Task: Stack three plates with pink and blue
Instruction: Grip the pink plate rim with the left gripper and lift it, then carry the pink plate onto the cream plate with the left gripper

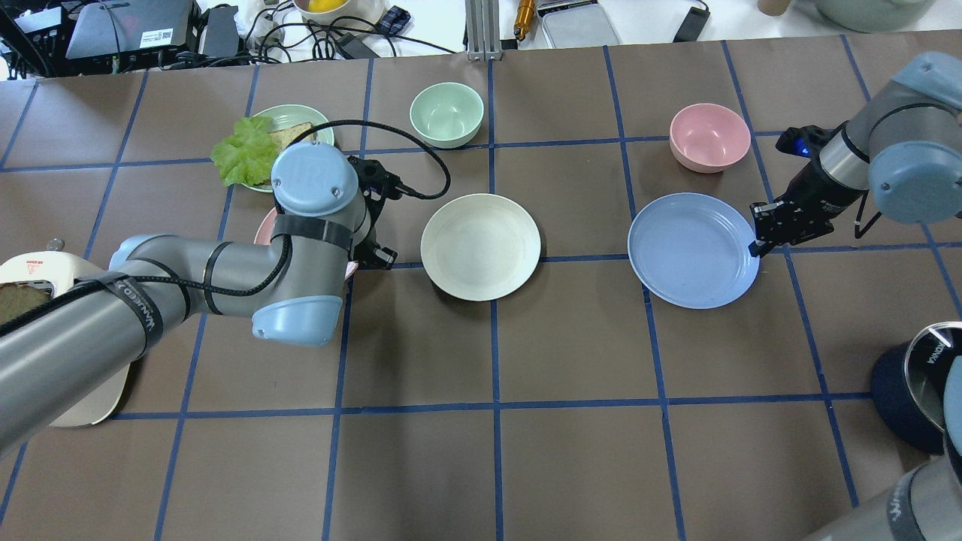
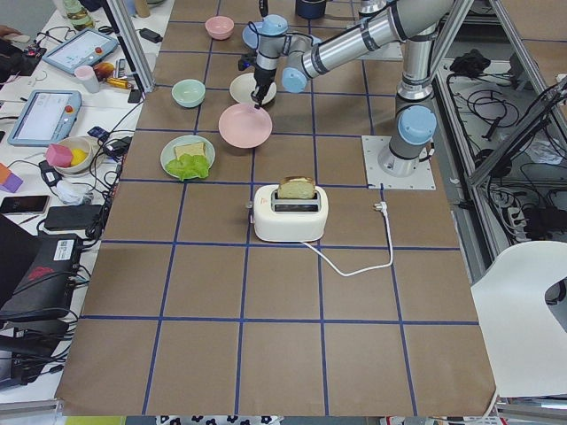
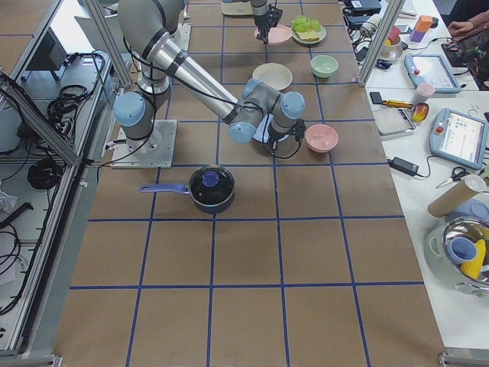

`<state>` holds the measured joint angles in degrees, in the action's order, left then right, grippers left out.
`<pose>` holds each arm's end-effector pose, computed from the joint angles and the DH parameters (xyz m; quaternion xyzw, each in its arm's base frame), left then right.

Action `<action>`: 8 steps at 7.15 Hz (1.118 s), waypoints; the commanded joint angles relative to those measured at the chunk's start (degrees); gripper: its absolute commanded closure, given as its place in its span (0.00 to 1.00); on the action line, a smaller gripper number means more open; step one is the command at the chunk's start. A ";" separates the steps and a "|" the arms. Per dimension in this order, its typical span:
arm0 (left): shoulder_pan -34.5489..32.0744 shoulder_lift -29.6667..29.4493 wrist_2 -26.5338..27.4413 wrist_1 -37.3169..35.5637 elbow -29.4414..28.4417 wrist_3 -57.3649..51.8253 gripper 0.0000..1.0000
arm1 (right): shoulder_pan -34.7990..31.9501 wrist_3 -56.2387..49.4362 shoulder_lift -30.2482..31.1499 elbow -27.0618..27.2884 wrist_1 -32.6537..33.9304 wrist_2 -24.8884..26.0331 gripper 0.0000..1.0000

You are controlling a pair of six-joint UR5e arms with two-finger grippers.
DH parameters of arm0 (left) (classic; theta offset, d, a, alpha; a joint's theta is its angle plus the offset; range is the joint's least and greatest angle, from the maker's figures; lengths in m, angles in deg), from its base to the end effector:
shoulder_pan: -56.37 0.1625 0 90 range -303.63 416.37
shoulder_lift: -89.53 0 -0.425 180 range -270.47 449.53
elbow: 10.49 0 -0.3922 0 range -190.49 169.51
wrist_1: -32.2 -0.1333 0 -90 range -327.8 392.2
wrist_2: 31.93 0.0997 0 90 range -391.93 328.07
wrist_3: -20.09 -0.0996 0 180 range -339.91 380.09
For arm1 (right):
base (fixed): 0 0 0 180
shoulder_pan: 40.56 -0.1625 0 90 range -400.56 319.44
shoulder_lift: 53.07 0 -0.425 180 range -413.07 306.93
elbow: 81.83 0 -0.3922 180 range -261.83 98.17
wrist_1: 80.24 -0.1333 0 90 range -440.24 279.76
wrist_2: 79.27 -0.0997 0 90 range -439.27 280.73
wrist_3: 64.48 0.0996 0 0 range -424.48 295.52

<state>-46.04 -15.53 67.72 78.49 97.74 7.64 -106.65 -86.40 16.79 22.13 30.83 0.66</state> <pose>-0.2330 -0.5161 0.2791 0.2061 0.9707 -0.0905 0.0838 -0.0836 -0.5603 0.2236 0.0271 0.9894 0.0702 0.1243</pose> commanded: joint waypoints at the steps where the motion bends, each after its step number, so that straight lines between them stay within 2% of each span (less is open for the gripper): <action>1: -4.45 -3.56 -0.68 15.51 -14.30 12.14 1.00 | -0.01 0.03 -0.60 -3.40 -3.04 0.13 1.00; 2: -7.33 -6.88 -1.56 20.37 -19.85 16.36 1.00 | -0.01 0.20 -0.60 -3.94 -3.83 0.48 1.00; 4: -13.84 -14.79 -2.36 23.13 -28.04 28.58 1.00 | -0.62 0.47 -0.08 -6.30 -4.19 0.58 1.00; 5: -16.04 -17.87 -2.45 24.36 -31.38 33.58 1.00 | -0.63 0.82 -0.43 -8.93 -7.93 0.49 1.00; 8: -18.08 -22.64 -2.36 24.55 -32.82 36.09 1.00 | -0.80 1.09 -0.78 -9.66 -8.32 0.40 1.00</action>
<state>-63.50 -36.38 65.46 102.99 65.16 43.01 -107.35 -85.38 16.14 12.69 22.68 1.13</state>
